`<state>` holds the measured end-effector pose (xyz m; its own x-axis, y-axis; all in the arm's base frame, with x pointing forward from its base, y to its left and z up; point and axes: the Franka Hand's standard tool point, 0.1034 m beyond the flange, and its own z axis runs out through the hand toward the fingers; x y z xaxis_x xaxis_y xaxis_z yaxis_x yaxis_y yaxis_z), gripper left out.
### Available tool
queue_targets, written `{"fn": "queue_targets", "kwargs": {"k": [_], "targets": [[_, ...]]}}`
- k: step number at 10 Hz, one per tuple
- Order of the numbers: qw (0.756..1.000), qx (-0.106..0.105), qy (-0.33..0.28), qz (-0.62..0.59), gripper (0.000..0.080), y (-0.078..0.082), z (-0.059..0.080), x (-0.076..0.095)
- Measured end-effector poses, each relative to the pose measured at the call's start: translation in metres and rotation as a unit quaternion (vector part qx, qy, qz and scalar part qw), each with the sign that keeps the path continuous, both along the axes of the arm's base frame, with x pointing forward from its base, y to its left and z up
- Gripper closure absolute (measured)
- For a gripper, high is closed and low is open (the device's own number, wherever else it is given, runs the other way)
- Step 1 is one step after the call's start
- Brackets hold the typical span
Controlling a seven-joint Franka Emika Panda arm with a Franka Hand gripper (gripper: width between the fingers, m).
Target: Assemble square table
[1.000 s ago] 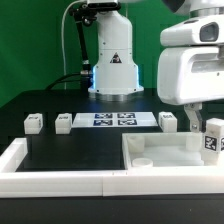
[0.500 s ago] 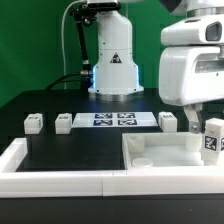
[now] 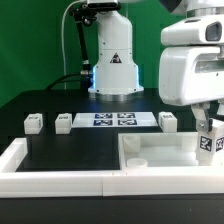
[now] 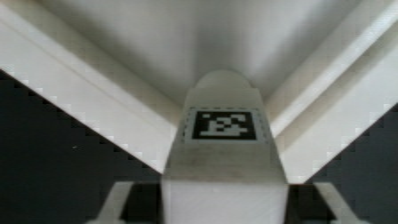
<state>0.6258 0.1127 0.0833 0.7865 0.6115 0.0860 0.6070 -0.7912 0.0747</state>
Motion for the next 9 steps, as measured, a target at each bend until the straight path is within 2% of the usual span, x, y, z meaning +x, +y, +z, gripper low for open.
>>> {"fn": "queue_targets", "kwargs": {"k": [2,5,8,9], "targets": [[1.0,0.003,0.0,-0.023,0.0506,0.0003,0.0,0.0],[0.989,0.018,0.0,-0.15,0.0506,0.0079,-0.0001,-0.0017],[0.971,0.03,-0.001,-0.239,0.0506,0.0065,-0.0001,-0.0012],[0.957,0.037,0.001,-0.288,0.0506,0.0065,-0.0005,-0.0018]]}}
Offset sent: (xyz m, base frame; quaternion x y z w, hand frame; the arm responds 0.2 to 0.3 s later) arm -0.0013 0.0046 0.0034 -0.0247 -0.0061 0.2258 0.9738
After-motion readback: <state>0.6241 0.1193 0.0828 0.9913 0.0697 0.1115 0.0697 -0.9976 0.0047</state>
